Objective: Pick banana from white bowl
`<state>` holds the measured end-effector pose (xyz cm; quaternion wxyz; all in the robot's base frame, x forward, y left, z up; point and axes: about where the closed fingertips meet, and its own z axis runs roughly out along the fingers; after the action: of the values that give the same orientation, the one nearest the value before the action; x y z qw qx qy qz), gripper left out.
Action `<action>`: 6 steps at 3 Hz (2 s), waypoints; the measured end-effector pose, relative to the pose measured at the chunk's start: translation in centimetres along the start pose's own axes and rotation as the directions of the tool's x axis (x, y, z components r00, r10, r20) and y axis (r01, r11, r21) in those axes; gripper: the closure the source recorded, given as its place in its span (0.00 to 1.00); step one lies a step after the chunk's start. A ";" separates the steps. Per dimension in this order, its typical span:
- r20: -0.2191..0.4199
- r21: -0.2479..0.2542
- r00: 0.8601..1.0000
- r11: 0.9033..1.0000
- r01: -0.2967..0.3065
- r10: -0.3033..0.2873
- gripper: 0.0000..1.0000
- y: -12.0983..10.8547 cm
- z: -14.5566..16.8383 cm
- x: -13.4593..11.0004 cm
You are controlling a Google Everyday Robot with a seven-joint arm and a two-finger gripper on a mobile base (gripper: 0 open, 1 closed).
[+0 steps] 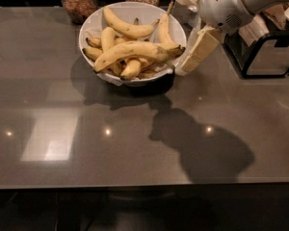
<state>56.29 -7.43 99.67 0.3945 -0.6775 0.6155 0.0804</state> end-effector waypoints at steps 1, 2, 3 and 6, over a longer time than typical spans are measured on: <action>0.039 -0.010 0.998 0.999 0.043 -0.043 0.19 -0.7 1.9 -1.3; 0.052 -0.019 0.996 0.997 0.073 -0.072 0.26 -0.7 3.6 -2.1; 0.048 -0.019 0.994 0.995 0.095 -0.094 0.26 -0.8 5.4 -2.2; -0.020 -0.024 0.986 0.986 0.163 -0.164 0.30 -1.5 10.6 -1.9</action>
Offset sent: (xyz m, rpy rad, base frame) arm 0.0228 0.0533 -0.0199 0.0140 -0.0444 0.1139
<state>61.19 0.68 94.34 0.3858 -0.7308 0.5611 0.0473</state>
